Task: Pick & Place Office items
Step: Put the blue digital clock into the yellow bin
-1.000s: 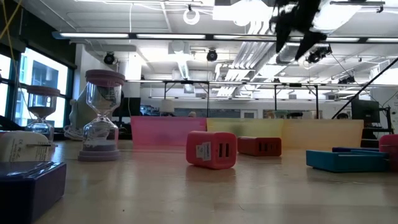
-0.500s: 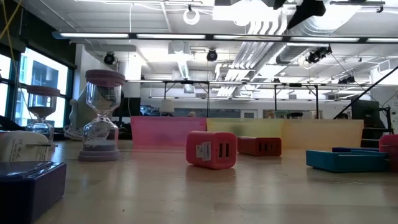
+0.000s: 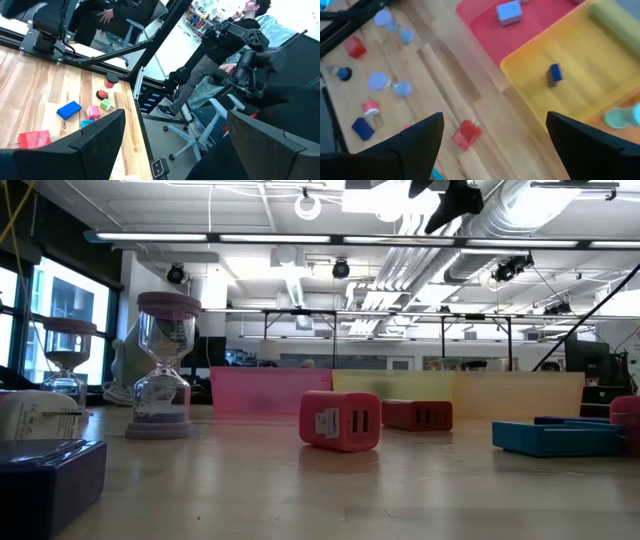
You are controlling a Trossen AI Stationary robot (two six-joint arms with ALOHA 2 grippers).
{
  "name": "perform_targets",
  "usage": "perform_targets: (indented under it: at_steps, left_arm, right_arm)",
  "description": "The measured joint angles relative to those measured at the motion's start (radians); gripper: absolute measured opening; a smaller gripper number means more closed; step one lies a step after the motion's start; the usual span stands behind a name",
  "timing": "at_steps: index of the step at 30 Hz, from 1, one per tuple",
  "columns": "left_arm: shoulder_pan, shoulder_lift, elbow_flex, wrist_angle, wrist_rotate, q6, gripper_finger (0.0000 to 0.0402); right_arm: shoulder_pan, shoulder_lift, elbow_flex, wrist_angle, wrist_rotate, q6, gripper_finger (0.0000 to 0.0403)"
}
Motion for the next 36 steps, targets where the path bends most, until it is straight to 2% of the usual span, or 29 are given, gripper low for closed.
perform_targets:
  at_steps: [4,10,14,21,28,36]
  left_arm:
    - [0.000,0.000,0.000,0.000,0.000,0.000,0.0340]
    - [0.000,0.000,0.000,0.000,0.037,0.000,0.0340]
    - [0.000,0.000,0.000,-0.002,0.040,0.004,0.0340]
    - [0.000,0.000,0.000,-0.039,0.040,0.049,0.0340]
    - [0.000,0.001,0.000,-0.092,0.042,0.071,0.0340]
    - [0.030,0.000,0.000,-0.112,0.182,0.080,0.0340]
  right_arm:
    - [-0.001,0.052,0.000,-0.031,-0.018,0.014,0.0341]
    - [-0.002,0.112,0.000,-0.222,-0.020,0.063,0.0341]
    - [0.014,0.143,0.000,-0.287,-0.055,0.091,0.0341]
    - [0.082,0.186,0.000,-0.322,-0.100,0.177,0.0341]
    - [0.202,0.211,-0.005,-0.361,-0.056,0.245,0.0341]
    - [0.314,0.220,-0.109,-0.289,-0.024,0.339,0.0341]
